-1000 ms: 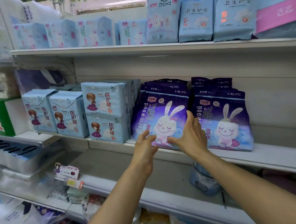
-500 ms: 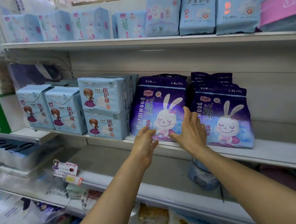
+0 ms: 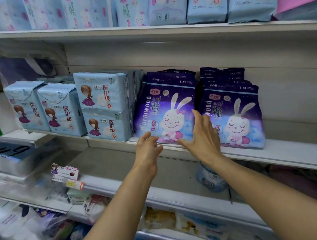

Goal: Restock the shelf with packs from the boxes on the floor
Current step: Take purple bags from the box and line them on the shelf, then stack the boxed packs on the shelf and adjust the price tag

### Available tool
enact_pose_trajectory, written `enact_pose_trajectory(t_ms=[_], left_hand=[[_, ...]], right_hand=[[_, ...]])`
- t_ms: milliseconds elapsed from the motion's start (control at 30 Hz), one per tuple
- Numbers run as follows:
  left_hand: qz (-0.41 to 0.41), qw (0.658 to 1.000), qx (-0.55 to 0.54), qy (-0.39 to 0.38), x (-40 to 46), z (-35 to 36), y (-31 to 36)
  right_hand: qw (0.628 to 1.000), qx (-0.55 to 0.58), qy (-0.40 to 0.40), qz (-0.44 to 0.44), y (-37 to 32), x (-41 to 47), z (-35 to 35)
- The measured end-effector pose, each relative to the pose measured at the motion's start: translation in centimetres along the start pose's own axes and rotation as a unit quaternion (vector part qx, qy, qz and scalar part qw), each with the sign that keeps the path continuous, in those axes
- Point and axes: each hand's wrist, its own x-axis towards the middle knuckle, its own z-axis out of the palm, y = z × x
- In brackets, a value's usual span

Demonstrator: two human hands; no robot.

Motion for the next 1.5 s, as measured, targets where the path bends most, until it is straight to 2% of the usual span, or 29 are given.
enact_pose_trajectory(t_ms=[167, 400, 667, 933, 1133, 1333, 1500], left_hand=[[-0.003, 1.000, -0.016, 0.019, -0.9, 0.1, -0.4], [-0.036, 0.997, -0.072, -0.020, -5.0, 2.2, -2.5], [-0.120, 0.989, -0.049, -0.067, -12.5, 8.3, -11.0], [-0.214, 0.968, -0.003, -0.129, -24.6, 16.8, -22.6], [-0.301, 0.939, 0.055, -0.155, -32.2, 20.3, -32.9], [-0.383, 0.898, 0.130, -0.172, -35.9, 22.8, -41.9], [-0.411, 0.875, 0.196, -0.162, -36.2, 24.5, -48.0]], right_hand=[[0.999, 0.044, 0.019, -0.006, 0.9, -1.3, -1.1], [0.990, 0.133, 0.047, -0.001, 4.5, -5.3, -4.1], [0.981, 0.180, 0.055, 0.036, 14.9, -13.6, -10.2], [0.972, 0.170, 0.017, 0.158, 28.4, -26.4, -20.4], [0.944, 0.175, -0.026, 0.278, 38.1, -38.5, -25.4], [0.900, 0.172, -0.041, 0.399, 46.2, -47.6, -27.4], [0.865, 0.156, -0.070, 0.473, 52.4, -52.4, -24.5]])
